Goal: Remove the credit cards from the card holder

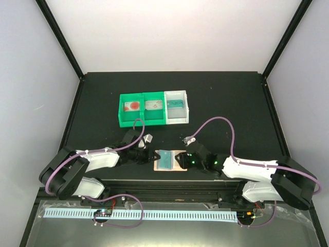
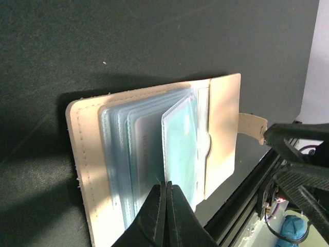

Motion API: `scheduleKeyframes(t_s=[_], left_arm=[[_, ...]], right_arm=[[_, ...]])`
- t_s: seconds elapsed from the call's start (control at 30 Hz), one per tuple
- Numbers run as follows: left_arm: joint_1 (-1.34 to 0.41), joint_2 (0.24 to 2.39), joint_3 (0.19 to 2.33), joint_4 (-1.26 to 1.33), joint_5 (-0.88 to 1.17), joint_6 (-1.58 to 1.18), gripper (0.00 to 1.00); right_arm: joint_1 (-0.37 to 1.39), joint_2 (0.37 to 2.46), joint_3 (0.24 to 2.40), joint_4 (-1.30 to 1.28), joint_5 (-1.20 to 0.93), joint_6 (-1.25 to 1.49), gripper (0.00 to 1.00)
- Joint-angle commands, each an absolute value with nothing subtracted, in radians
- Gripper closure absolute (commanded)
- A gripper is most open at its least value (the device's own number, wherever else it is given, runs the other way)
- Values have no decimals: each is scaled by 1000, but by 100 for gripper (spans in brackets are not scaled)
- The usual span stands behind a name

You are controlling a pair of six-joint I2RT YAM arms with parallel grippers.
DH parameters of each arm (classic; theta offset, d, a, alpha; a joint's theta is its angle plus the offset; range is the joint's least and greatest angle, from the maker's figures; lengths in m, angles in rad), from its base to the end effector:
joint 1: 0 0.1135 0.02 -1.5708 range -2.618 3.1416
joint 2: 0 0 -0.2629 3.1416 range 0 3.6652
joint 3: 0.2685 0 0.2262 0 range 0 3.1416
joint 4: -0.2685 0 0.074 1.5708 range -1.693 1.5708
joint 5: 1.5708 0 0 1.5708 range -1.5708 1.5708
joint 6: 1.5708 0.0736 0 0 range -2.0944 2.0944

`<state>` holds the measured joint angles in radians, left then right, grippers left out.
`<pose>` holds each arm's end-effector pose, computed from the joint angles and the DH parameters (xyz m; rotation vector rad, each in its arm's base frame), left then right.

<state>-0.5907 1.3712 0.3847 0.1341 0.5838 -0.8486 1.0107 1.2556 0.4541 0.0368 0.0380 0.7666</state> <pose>0.1662 -0.1603 0.1204 -0.0449 2.7054 -1.2730 0.1298 0.2017 0.1464 -0.2831 2.4741 0.7943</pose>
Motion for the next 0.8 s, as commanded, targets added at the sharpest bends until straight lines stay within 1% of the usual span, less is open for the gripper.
scheduleKeyframes(t_s=[0.0, 0.13, 0.23, 0.53, 0.67, 0.77], left_arm=[[-598, 1350, 423, 95, 566, -816, 98], [-598, 1349, 425, 77, 564, -810, 98], [-597, 1340, 433, 46, 555, -796, 98], [-597, 1308, 428, -8, 526, -778, 98], [-597, 1295, 436, -42, 514, -771, 98], [-598, 1287, 444, -60, 510, -767, 98]], right_arm=[[992, 1192, 467, -103, 165, 714, 56], [973, 1165, 444, -126, 201, 693, 48], [961, 1175, 430, -103, 173, 687, 47], [960, 1256, 417, -2, 49, 682, 50], [960, 1281, 412, 31, 5, 684, 54], [960, 1290, 403, 60, -17, 691, 59]])
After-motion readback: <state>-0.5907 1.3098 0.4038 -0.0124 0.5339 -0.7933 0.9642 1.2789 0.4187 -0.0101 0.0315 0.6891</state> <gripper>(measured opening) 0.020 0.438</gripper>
